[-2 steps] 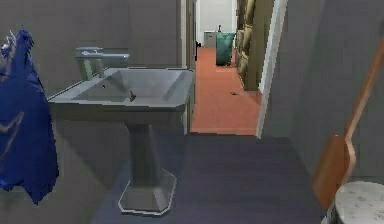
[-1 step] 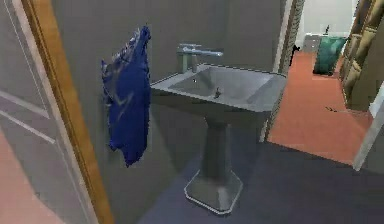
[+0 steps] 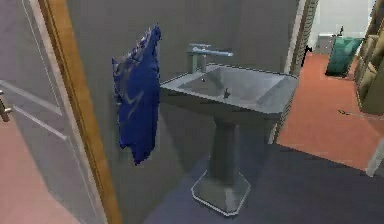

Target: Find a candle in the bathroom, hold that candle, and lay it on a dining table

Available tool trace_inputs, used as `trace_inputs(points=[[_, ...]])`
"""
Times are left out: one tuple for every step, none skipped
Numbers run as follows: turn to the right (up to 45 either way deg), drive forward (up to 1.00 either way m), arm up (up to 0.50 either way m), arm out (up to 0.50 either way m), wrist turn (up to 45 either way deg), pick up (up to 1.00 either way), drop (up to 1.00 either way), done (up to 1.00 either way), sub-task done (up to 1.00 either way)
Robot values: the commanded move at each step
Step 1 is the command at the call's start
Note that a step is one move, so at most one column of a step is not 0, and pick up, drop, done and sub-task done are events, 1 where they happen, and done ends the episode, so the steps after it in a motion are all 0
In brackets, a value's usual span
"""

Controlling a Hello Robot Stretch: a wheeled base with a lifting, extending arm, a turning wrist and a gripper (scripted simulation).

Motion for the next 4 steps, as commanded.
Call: trace_inputs(points=[[45.0,0.0,0.0,0.0,0.0,0.0,0.0,0.0,0.0],[45.0,0.0,0.0,0.0,0.0,0.0,0.0,0.0,0.0],[33.0,0.0,0.0,0.0,0.0,0.0,0.0,0.0,0.0],[0.0,0.5,0.0,0.0,0.0,0.0,0.0,0.0,0.0]])
